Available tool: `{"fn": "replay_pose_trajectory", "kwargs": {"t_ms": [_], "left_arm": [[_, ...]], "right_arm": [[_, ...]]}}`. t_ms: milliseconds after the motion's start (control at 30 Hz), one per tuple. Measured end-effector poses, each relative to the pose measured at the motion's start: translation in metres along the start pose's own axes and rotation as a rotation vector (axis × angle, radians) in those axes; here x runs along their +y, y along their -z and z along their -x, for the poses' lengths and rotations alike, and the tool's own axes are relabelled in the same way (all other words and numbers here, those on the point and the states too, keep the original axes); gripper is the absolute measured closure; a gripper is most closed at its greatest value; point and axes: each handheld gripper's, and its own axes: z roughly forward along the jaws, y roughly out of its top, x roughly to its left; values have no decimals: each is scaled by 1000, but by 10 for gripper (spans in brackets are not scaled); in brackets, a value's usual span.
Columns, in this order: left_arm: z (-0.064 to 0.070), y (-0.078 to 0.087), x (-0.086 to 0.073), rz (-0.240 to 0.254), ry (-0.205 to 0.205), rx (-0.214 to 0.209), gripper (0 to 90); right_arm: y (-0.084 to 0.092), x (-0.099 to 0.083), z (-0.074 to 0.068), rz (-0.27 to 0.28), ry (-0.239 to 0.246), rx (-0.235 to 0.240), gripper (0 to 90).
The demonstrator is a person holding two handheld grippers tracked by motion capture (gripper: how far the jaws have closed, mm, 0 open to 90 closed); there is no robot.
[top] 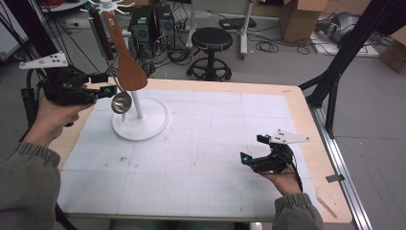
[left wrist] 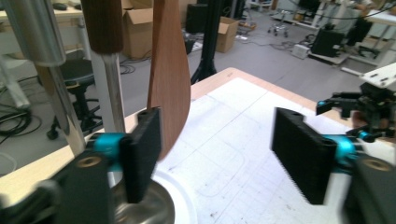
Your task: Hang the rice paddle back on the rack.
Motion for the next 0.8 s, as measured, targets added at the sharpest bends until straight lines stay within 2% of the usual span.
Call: {"fn": "replay_pose_trajectory", "kwargs": {"t_ms": [167,367,567,800], "left_arm": [[4,-3,-10,-24,0,8,224],[9,-5,-24,-27,12,16,182],[12,-6,-40,-26,19,0,163],[16,-7,-53,-31,26,21,77]], "right_arm": [[0,1,0,2,-2,1,6],[-2,2,0,-4,5,0,6],[-2,1,-1,-5,1,-4,6],[-3,1,0,-7,0,-8,6]]}}
